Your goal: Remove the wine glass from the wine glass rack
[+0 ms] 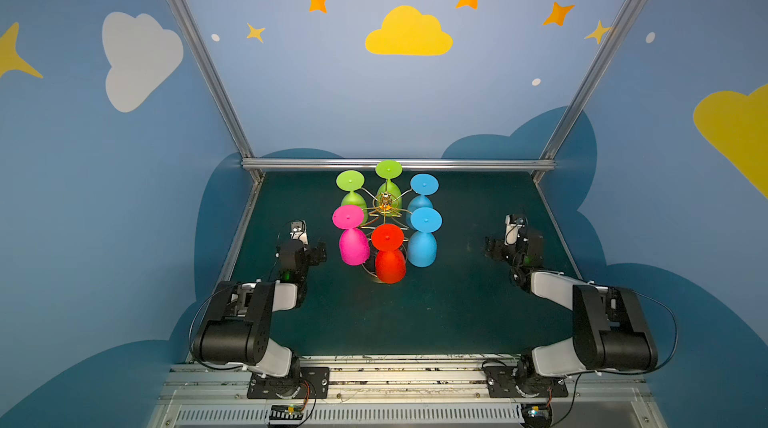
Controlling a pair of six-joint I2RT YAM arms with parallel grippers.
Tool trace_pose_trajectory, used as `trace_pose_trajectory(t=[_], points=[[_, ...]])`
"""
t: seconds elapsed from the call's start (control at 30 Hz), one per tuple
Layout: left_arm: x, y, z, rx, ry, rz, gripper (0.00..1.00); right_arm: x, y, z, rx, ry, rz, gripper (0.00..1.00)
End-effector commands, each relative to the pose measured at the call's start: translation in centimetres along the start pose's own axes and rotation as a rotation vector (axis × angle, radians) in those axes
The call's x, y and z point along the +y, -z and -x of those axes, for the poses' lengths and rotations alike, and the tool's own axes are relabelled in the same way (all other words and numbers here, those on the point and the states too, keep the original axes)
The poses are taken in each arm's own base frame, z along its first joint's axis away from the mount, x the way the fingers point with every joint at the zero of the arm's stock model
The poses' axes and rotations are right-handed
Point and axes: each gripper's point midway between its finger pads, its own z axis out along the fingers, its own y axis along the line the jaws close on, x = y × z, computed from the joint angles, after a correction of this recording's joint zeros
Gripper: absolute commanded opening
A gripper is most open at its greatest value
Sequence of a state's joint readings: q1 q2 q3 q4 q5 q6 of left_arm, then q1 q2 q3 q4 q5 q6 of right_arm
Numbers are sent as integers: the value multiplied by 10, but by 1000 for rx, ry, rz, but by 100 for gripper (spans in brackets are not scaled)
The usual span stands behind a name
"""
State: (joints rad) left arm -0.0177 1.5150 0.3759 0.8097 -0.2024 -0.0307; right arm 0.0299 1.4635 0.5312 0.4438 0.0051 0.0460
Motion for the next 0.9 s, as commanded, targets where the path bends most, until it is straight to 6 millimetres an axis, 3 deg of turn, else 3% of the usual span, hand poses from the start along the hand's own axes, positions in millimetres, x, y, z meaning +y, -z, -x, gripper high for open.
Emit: trace_pose_trajectory(t=[0.0,0.8,0.87], points=[[-1,-3,5,-8,3,-6,100,3,1,3,-4,-3,10,89],[0,-4,4,3,16,-22,100,3,2,3,-4,-6,14,89],[1,-1,8,-22,22,-18,100,4,3,9,-16,39,22,89]])
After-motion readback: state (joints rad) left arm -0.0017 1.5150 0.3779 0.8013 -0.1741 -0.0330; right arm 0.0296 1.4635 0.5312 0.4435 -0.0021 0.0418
